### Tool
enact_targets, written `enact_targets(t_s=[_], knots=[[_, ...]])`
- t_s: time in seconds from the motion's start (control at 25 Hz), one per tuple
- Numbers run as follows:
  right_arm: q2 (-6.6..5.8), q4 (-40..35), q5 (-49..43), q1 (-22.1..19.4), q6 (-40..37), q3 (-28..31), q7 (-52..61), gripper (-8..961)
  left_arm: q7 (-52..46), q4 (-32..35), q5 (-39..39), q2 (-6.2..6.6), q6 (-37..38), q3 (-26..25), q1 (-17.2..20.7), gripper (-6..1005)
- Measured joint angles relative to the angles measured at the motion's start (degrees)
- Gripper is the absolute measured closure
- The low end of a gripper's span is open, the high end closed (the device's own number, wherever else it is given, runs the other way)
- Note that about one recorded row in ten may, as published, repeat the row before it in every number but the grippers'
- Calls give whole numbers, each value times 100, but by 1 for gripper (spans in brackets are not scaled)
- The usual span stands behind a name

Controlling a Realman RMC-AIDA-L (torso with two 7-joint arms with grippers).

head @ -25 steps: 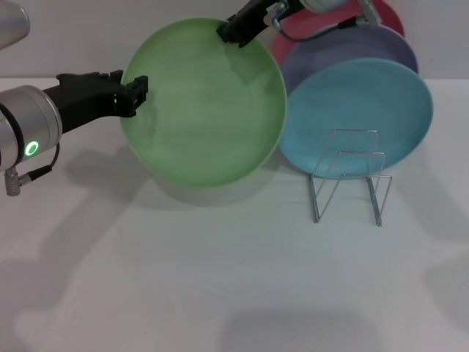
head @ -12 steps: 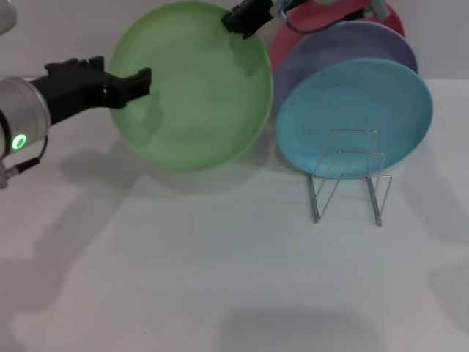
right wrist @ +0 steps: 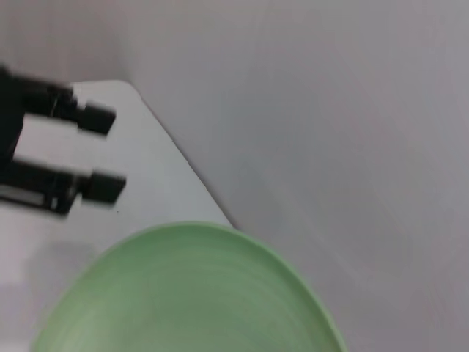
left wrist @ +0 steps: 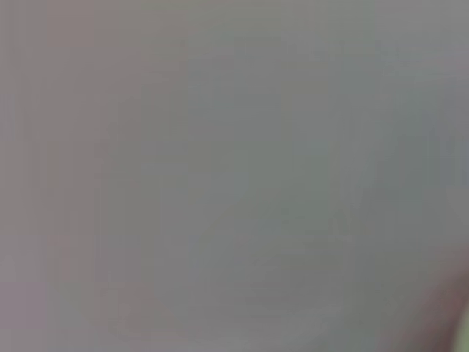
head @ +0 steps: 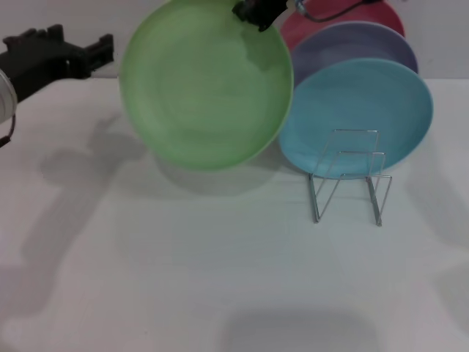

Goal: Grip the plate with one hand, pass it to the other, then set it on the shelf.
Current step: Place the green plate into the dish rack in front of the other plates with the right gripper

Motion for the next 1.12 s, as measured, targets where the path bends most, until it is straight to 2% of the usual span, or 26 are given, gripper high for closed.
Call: enact_targets(t_s=[0.08,0.12,0.16,0.2,0.28,0.32,0.36,0.4,0.44,0.48,0.64,0.68,0.8,1.12], knots=[[1,534,-256,-172,158,-6,-377,923,51,128,3,-7,621,70,105,231],[1,534,-256,-172,158,-6,-377,923,51,128,3,-7,621,70,105,231],[13,981,-349,-335,242,-3,-642,923,62,205,4,-8,1052,190,195,231],[13,981,-349,-335,242,-3,-642,923,62,205,4,-8,1052,190,195,231],[18,1651,-356,-583,355,12,-953,923,137,334,4,-4,1824,505,374,231],[18,1651,-356,-583,355,12,-953,923,137,334,4,-4,1824,505,374,231],[22,1846,-343,-657,409,12,-1039,923,183,416,4,-7,2153,655,446,231],[47,2192,-316,-795,526,1,-1217,923,188,449,5,-9,2252,692,461,231],[47,2192,-316,-795,526,1,-1217,923,188,449,5,-9,2252,692,461,231],[122,2562,-321,-972,664,-37,-1464,923,191,501,5,-10,2384,748,476,231],[207,2994,-370,-1204,832,-76,-1703,923,191,663,5,-9,2819,948,508,231],[212,3172,-346,-1335,919,-75,-1835,924,191,758,5,-8,3064,1057,523,231],[206,3293,-305,-1468,949,-51,-1987,924,188,836,7,-9,3193,1118,524,231],[156,3648,-240,-1859,1019,9,-2484,924,177,958,11,-12,3314,1248,467,231]])
